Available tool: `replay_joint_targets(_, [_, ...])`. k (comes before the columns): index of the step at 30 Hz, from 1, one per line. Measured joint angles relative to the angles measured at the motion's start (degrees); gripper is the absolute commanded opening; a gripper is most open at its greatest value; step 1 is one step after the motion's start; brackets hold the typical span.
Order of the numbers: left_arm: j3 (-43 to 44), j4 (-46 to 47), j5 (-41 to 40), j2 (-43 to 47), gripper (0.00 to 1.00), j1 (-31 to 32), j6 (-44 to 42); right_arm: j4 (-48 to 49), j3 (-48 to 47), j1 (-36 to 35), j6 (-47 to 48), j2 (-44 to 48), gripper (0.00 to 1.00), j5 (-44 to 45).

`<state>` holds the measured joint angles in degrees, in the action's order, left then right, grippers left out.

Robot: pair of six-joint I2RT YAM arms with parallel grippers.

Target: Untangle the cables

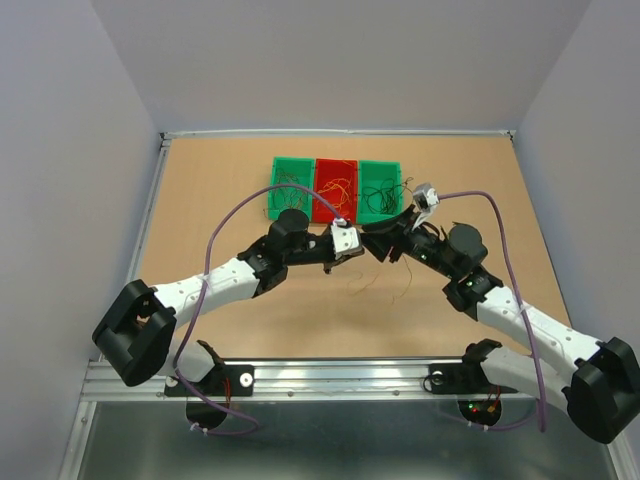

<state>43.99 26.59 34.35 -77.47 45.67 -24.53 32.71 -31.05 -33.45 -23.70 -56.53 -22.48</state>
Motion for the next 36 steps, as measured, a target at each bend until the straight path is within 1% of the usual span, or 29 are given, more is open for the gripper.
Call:
replay_joint_targets(2, [0.0, -0.2, -0.5, 0.0, 0.00, 0.0, 0.0, -0.5, 0.0, 0.0, 0.0, -0.2, 0.25, -0.6])
replay_joint_targets(3, [0.0, -0.3, -0.6, 0.0, 0.00, 0.0, 0.0, -0.6, 0.0, 0.0, 0.2, -0.2, 0.18, -0.7])
replay_joint_targets(4, [0.0, -0.3, -0.9, 0.0, 0.00, 0.0, 0.0, -0.6, 0.0, 0.0, 0.2, -0.2, 0.04, -0.7])
replay_joint_targets(5, [0.0, -0.3, -1.1, 0.0, 0.00, -0.1, 0.1, -0.6, 0.0, 0.0, 0.3, -0.2, 0.01, -0.7])
replay_joint_targets(8, [0.0, -0.4, -1.8, 0.0, 0.00, -0.5, 0.5, -0.9, 0.0, 0.0, 0.2, -0.2, 0.01, 0.0])
replay_joint_targets(13, [0.1, -0.2, -3.8, 0.0, 0.00, -1.4, 1.7, -3.7, -0.3, 0.0, -0.3, 0.0, 0.00, 6.6])
replay_joint_targets(17, [0.0, 1.6, -6.5, 1.1, 0.00, -2.4, 3.2, -8.8, -2.4, -0.1, -1.4, -1.2, 0.01, 14.2])
replay_joint_targets(20, [-0.1, 2.8, -7.8, 3.1, 0.00, -3.0, 4.1, -10.7, -5.8, -0.7, -2.8, -6.1, 0.00, 16.7])
replay_joint_targets(23, [-1.1, 3.8, -10.1, 5.3, 0.00, -3.3, 5.0, -10.8, -9.3, -1.5, -4.7, -11.5, 0.01, 16.5])
replay_joint_targets(27, [-3.0, 4.1, -16.4, 6.5, 0.00, -4.0, 6.4, -10.2, -12.1, -1.7, -6.2, -17.0, 0.01, 14.7])
replay_joint_targets(29, [-3.5, 4.0, -17.9, 6.5, 0.00, -4.2, 7.0, -9.7, -12.1, -1.7, -6.8, -18.3, 0.01, 14.0])
replay_joint_targets(32, [-4.1, 4.0, -18.1, 6.9, 0.00, -4.2, 7.5, -8.7, -12.1, -1.7, -7.0, -19.7, 0.01, 12.3])
replay_joint_targets(33, [-4.1, 4.0, -18.0, 7.0, 0.00, -4.2, 7.6, -8.5, -12.1, -1.7, -6.9, -19.8, 0.04, 11.9])
replay_joint_targets(36, [-4.1, 4.1, -18.1, 7.7, 0.00, -4.3, 7.8, -7.1, -12.0, -1.5, -5.7, -19.5, 0.34, 10.6])
